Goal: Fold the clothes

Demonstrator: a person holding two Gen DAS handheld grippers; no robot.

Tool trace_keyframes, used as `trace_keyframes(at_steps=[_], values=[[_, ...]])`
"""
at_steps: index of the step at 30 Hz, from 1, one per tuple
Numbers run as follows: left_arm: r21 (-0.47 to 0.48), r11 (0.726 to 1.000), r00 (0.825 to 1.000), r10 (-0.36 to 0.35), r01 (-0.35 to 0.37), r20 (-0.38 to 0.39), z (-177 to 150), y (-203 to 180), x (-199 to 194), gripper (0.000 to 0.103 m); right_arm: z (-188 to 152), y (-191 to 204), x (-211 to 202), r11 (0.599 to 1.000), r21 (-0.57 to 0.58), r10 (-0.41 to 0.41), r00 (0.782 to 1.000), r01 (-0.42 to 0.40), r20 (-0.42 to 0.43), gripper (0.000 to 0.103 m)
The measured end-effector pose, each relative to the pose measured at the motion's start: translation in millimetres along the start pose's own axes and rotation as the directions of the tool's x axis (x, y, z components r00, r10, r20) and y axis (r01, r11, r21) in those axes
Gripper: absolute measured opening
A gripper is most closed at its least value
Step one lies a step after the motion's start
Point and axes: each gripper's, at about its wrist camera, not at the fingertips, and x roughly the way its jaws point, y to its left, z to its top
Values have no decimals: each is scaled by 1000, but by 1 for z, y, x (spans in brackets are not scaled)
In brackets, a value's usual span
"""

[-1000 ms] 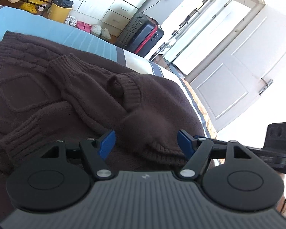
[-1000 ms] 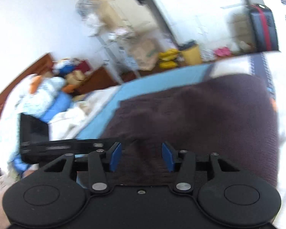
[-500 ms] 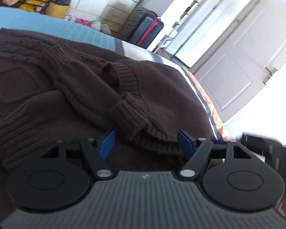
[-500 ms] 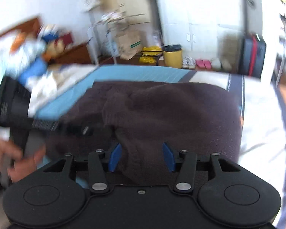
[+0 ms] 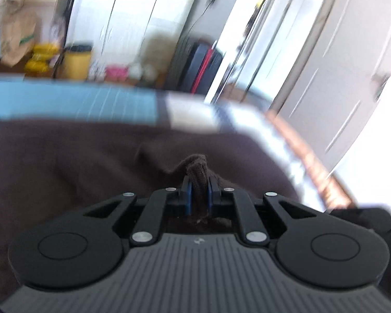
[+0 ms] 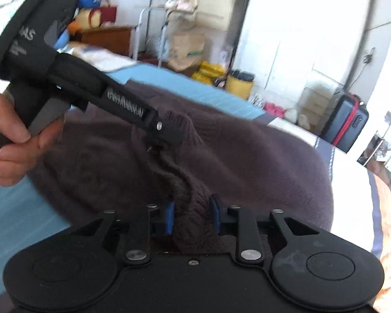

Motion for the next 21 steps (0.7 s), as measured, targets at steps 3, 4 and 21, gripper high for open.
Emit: trace_keyframes(at_steps=[3, 4, 21], values=[[-54, 999, 999, -7, 8, 32, 4, 2, -17, 12, 1, -3, 2, 999, 33, 43, 999, -43, -4, 27], [-34, 997, 998, 62, -63, -24, -5, 4, -6, 13, 1, -4, 3, 997, 44, 59, 998, -59, -6, 27], [-105, 862, 843, 449, -496, -296, -40, 80, -68, 47, -5, 20, 11, 970, -48, 230, 966, -237, -120, 23]])
